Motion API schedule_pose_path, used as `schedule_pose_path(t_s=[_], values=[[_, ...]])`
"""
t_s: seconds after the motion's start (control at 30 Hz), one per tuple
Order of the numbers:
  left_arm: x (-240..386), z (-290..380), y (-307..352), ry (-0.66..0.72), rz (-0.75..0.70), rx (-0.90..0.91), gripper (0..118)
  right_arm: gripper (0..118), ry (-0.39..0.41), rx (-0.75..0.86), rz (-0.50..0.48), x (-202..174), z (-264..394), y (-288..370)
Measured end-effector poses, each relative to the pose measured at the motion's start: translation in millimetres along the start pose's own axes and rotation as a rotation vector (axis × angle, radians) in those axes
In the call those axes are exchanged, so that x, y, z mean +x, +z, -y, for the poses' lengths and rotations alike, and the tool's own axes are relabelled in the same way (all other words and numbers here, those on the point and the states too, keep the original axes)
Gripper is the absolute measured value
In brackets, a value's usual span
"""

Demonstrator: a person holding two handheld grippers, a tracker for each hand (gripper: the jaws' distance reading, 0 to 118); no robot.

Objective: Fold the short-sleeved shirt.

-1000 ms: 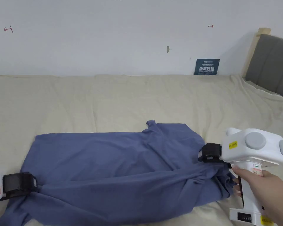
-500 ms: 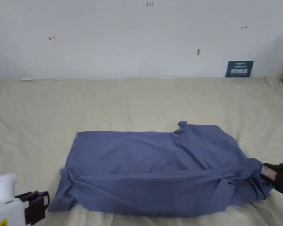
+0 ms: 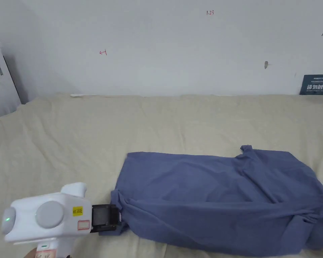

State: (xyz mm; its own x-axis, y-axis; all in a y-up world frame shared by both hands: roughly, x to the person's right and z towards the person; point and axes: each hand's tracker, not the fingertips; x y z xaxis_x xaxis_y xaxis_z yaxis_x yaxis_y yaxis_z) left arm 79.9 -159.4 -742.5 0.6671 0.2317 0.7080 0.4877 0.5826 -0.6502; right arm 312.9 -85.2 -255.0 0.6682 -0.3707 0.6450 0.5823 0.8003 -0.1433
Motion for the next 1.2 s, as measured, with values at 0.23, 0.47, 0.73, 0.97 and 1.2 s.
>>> schedule_pose_path(t_s=[0.23, 0.47, 0.73, 0.97, 1.2], values=[[2.9, -23.3, -59.4, -0.068, -0.161, -0.190, 115, 0, -0.003, -0.062, -0.006, 0.7, 5.5, -15.3], [28.4, -9.6, -41.3, -0.199, -0.143, -0.163, 65, 0, -0.008, -0.099, -0.016, 3.1, 8.7, -38.1], [40.1, -5.0, -29.6, -0.306, -0.096, -0.139, 4, 0, 0.017, -0.073, -0.007, 12.3, 0.6, -39.0], [30.3, -15.8, -19.0, -0.241, -0.106, -0.092, 4, 2, -0.045, -0.083, 0.175, 84.5, -47.3, -53.3], [31.2, -18.2, -18.3, -0.236, -0.119, -0.099, 4, 98, -0.237, -0.451, 0.223, 157.7, -48.7, -132.9]])
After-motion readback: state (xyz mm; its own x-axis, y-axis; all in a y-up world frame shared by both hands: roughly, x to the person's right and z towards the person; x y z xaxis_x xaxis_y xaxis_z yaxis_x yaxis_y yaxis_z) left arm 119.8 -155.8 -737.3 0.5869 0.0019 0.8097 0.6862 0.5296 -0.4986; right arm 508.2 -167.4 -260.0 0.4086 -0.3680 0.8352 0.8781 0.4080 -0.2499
